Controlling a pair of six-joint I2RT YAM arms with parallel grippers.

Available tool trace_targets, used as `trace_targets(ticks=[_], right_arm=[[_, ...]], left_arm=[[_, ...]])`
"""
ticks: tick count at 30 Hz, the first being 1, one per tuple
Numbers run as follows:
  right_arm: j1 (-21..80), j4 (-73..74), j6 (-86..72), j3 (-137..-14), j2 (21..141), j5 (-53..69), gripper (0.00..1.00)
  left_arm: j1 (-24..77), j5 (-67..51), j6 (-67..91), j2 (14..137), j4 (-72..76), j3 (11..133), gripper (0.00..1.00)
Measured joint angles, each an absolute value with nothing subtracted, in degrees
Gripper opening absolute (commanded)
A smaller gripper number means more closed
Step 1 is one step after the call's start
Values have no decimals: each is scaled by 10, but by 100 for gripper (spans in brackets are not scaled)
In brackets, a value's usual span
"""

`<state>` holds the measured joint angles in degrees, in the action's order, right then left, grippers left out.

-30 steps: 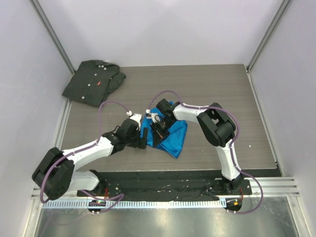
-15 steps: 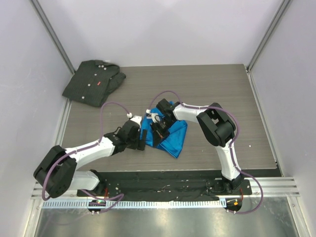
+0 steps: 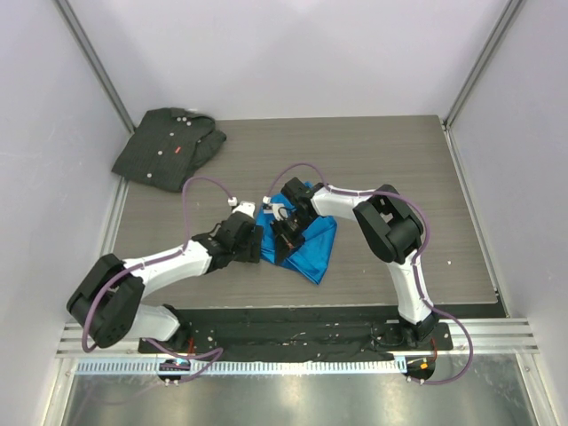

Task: Fold the napkin, place the utensils inside, and roll it up
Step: Roll the napkin with the utensil

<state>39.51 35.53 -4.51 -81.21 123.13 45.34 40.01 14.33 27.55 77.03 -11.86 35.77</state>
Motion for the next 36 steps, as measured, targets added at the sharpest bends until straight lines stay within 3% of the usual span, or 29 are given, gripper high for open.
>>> trace_targets(ticks=[4,8,36], right_arm=[[395,355,-45,-812,1232,454,1],[395,356,-45,-812,1231,454,1],[395,361,-44,-812,1232,454,1]], left_arm=[[401,150,281,773,-118,359,65],[401,153,282,782,-117,363,55],[375,106,283,727,-51,319,48]])
